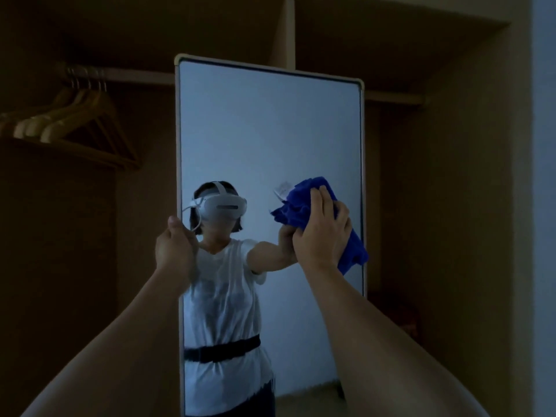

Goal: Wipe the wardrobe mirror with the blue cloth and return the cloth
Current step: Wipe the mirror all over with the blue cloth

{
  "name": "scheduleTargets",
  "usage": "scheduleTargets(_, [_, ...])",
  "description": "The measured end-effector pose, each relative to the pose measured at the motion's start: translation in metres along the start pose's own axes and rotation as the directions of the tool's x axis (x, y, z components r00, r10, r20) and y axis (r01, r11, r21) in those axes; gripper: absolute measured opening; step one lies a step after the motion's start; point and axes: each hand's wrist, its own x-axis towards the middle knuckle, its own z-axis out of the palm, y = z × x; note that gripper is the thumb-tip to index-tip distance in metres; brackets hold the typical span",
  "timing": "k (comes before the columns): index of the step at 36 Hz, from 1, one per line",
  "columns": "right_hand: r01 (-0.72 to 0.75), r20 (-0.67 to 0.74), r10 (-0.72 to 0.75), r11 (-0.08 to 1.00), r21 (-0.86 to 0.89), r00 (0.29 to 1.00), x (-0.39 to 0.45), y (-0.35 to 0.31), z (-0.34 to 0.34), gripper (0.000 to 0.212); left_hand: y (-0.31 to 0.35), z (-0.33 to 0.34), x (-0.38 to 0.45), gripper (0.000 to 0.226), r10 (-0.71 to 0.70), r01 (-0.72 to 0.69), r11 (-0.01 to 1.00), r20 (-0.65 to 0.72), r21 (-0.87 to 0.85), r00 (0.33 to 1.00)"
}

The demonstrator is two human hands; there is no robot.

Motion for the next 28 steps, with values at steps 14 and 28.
scheduleTargets(14, [-0.202, -0.031, 0.202, 0.979, 0.000, 0.979, 0.082, 0.021, -0.024, 0.072, -0.006, 0.001, 0.004, 0.051, 0.038, -0.037, 0.999, -0.040, 0.011, 0.998])
scheduleTargets(28, [-0.301, -0.016, 0.301, 0.954, 0.010, 0.954, 0.002, 0.042, -0.005, 0.080, -0.005, 0.001, 0.002, 0.048, 0.065, -0.062, 0.997, -0.052, 0.054, 0.997])
